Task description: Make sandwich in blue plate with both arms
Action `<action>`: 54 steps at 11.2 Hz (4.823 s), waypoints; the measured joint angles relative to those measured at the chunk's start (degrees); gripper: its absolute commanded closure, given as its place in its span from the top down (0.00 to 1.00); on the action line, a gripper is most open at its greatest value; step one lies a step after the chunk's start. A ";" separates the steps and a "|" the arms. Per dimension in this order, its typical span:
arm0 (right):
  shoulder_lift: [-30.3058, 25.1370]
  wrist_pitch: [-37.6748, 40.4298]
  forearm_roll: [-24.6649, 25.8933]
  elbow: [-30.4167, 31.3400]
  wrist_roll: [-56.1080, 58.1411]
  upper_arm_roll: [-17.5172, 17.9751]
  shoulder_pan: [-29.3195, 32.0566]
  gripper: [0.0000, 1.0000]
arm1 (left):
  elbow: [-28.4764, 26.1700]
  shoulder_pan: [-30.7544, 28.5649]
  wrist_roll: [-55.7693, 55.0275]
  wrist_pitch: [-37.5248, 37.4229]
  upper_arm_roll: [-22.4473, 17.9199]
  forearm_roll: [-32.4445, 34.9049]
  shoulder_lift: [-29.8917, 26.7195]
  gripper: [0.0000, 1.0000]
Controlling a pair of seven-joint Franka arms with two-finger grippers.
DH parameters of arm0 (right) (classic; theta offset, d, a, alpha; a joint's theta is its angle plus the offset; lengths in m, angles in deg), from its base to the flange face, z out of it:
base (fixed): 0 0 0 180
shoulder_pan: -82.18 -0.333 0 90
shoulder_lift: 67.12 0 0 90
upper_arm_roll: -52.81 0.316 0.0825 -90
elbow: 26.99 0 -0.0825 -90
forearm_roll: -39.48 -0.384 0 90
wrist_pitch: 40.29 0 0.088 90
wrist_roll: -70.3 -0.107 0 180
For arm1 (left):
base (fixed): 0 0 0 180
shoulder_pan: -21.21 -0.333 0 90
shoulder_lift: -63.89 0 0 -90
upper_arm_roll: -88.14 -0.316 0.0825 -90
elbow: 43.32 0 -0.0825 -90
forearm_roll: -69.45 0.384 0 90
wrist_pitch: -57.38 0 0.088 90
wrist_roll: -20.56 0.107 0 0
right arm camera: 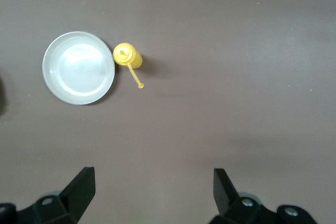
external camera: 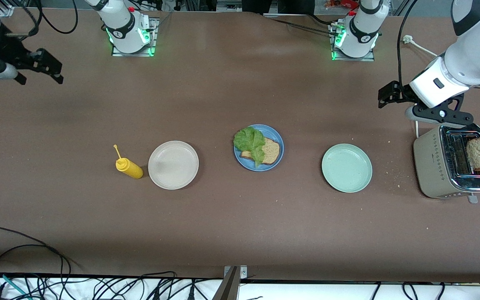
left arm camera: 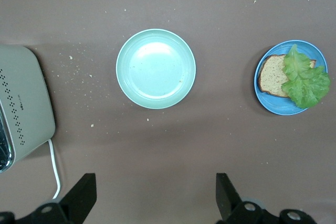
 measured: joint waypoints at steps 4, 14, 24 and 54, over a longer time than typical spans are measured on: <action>0.19 -2.76 0.00 1.84 0.00 -0.25 1.43 1.00 | 0.00 0.00 0.00 0.00 0.00 0.00 0.00 1.00; 0.00 -2.87 0.00 0.55 -0.01 0.16 1.41 1.00 | 0.00 0.00 0.00 0.00 0.00 0.00 0.00 1.00; 1.30 1.47 0.03 -3.46 -0.01 0.12 1.42 1.00 | 0.00 0.00 0.00 0.00 0.00 0.00 0.00 1.00; 3.87 2.05 0.03 -6.33 -0.01 0.11 1.50 1.00 | -0.10 -0.76 0.00 0.00 -0.38 1.69 0.54 1.00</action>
